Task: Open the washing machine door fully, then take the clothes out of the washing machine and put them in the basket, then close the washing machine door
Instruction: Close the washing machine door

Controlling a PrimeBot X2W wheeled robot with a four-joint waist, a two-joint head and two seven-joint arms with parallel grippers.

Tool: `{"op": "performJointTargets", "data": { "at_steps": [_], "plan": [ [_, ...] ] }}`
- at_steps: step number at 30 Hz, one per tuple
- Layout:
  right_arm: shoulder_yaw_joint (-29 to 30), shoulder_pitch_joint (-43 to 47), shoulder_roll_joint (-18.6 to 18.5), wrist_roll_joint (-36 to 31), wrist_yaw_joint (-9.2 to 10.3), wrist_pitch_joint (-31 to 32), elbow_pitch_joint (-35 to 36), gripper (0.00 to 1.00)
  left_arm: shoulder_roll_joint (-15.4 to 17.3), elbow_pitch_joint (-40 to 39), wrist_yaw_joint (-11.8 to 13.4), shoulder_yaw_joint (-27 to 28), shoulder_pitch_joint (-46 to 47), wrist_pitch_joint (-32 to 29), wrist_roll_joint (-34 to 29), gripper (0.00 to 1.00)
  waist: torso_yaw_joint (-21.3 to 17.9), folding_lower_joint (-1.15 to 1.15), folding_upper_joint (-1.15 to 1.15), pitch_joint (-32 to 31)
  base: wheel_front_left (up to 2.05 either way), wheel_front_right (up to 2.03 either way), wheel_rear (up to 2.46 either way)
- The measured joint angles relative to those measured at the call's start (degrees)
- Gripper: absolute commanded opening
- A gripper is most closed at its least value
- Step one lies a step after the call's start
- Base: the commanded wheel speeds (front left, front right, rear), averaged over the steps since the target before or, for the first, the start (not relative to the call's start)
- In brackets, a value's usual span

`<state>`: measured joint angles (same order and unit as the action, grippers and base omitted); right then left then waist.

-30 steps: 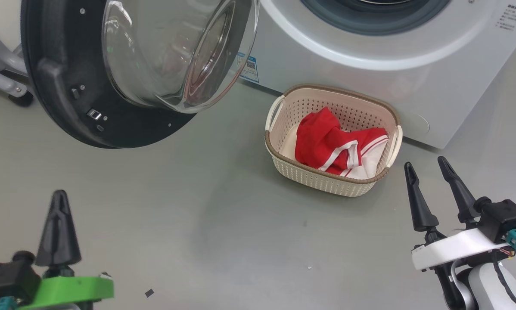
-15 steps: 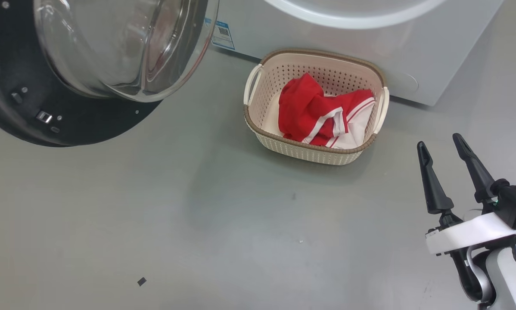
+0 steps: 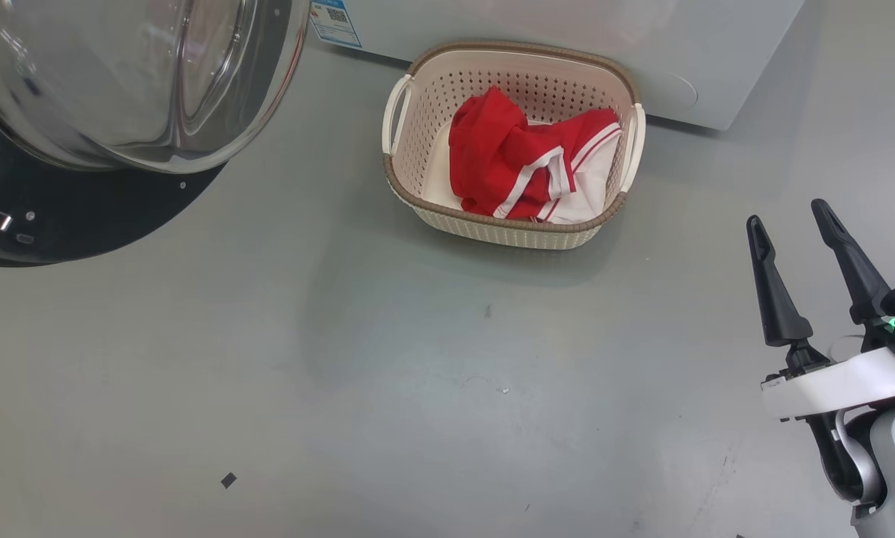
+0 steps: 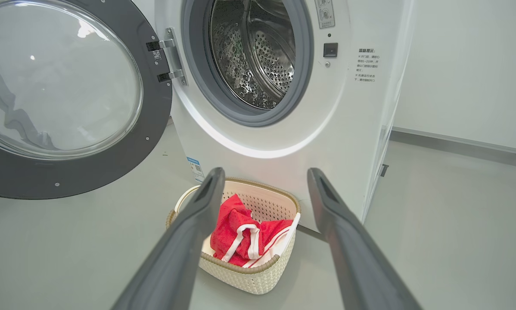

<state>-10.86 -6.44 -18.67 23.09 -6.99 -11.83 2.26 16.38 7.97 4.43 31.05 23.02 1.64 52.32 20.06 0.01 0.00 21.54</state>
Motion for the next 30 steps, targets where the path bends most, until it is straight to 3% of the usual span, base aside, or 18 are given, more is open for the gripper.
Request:
{"op": "performJointTargets", "data": {
  "at_steps": [2,13,30],
  "plan": [
    [0.2,0.0,-0.3,0.0,0.0,0.0,0.2,1.0,-1.3,2.8,0.8,2.5,2.9,-1.9,4.5,0.0,-0.2,0.0,0.0,0.3,0.0,0.0,0.0],
    [-0.2,-0.1,-0.5,0.1,0.0,0.0,0.7,1.0,-1.6,14.4,2.4,9.9,10.8,-11.4,15.2,0.0,-0.7,0.0,0.0,1.2,0.0,0.0,0.0],
    [-0.7,-0.8,-0.5,1.0,0.0,-0.1,0.9,1.0,-2.4,27.5,2.8,9.7,17.9,-23.9,18.2,0.0,-1.6,0.0,0.0,1.2,0.0,0.0,0.0]
  ]
}}
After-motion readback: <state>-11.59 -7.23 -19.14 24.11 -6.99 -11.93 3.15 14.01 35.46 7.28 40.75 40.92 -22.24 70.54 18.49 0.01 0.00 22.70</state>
